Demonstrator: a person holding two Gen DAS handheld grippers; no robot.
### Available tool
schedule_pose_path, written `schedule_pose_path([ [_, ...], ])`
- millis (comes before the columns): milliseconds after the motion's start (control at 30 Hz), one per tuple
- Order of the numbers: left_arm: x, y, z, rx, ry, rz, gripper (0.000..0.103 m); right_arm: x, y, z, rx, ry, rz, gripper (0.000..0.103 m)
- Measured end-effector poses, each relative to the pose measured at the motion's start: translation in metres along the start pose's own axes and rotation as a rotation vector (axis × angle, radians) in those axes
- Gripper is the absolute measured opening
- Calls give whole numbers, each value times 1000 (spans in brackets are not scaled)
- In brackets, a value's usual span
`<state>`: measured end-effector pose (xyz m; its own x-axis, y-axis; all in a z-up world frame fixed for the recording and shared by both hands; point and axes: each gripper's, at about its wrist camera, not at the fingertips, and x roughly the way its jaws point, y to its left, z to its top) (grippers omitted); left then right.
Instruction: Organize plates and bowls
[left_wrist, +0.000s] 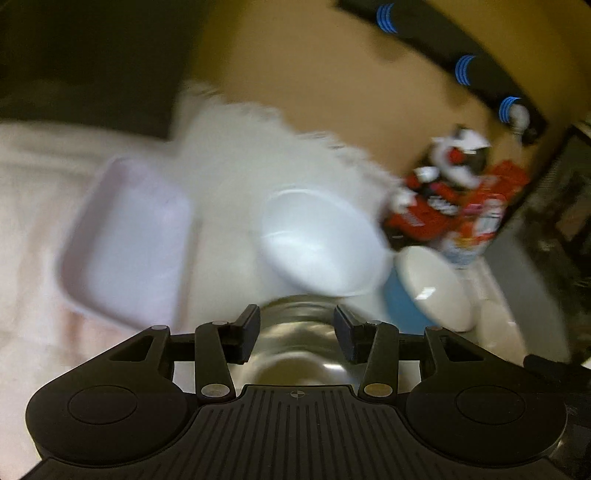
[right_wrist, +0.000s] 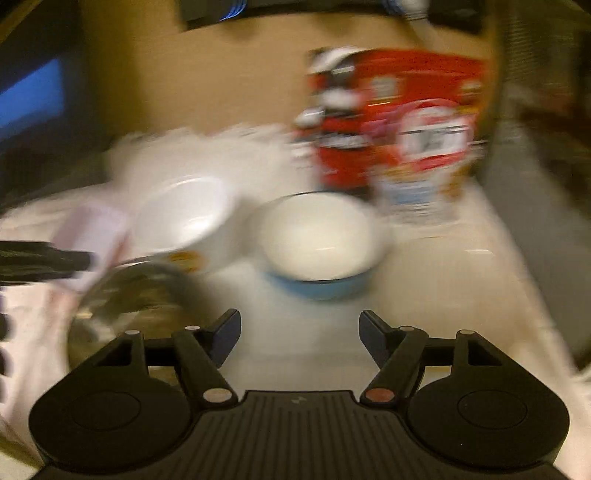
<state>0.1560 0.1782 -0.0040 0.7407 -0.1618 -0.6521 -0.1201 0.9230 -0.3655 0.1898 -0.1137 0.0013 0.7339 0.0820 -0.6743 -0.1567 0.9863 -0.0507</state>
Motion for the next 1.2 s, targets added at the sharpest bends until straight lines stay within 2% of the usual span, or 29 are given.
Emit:
schedule_pose_path([
  [67, 5, -28, -5, 19, -1, -27, 48, -2, -32, -4, -17, -67, -96, 74],
  [100, 13, -45, -10, 2, 29, -48, 48, -2, -48, -6, -10, -72, -121, 78],
  [133, 23, -59, -13, -20, 70, -91, 48, -1, -67, -6, 15, -64, -113, 79],
  [200, 46, -90, -22, -36, 141, -182, 48, 4, -102, -9, 60, -47, -43, 80],
  [233, 60, -110, -29, -29, 164, -204, 48, 9, -113, -10, 68, -42, -37, 80],
  [267, 69, -126, -34, -27, 174, -201, 48, 16, -123, -10, 70, -28, -47, 80],
  [333, 92, -157, -45, -28, 214, -206, 48, 29, -136, -11, 69, 1, -58, 69],
  [367, 103, -170, -48, -24, 228, -205, 48, 35, -142, -11, 67, 6, -43, 65],
  [433, 119, -186, -52, -12, 239, -164, 48, 45, -146, -13, 60, 15, -12, 63],
  [533, 135, -193, -55, -51, 241, -103, 48, 58, -144, -12, 27, 20, -5, 62],
  [633, 153, -201, -53, -61, 251, -79, 48, 77, -144, -8, 7, 20, 10, 61],
  [767, 170, -214, -54, -61, 262, -60, 48, 103, -147, -5, 0, 52, 35, 48],
  [833, 175, -215, -55, -57, 266, -47, 48, 114, -147, -4, 2, 72, 53, 47],
  [933, 182, -217, -53, -45, 276, -51, 44, 124, -148, -6, 19, 103, 88, 45],
  [1000, 187, -219, -52, -26, 291, -67, 34, 123, -150, -6, 38, 108, 111, 44],
  [1100, 191, -220, -51, 0, 325, -61, 35, 116, -151, -4, 52, 109, 151, 44],
  [1200, 187, -213, -52, -10, 353, -85, 35, 108, -148, -6, 67, 118, 161, 43],
])
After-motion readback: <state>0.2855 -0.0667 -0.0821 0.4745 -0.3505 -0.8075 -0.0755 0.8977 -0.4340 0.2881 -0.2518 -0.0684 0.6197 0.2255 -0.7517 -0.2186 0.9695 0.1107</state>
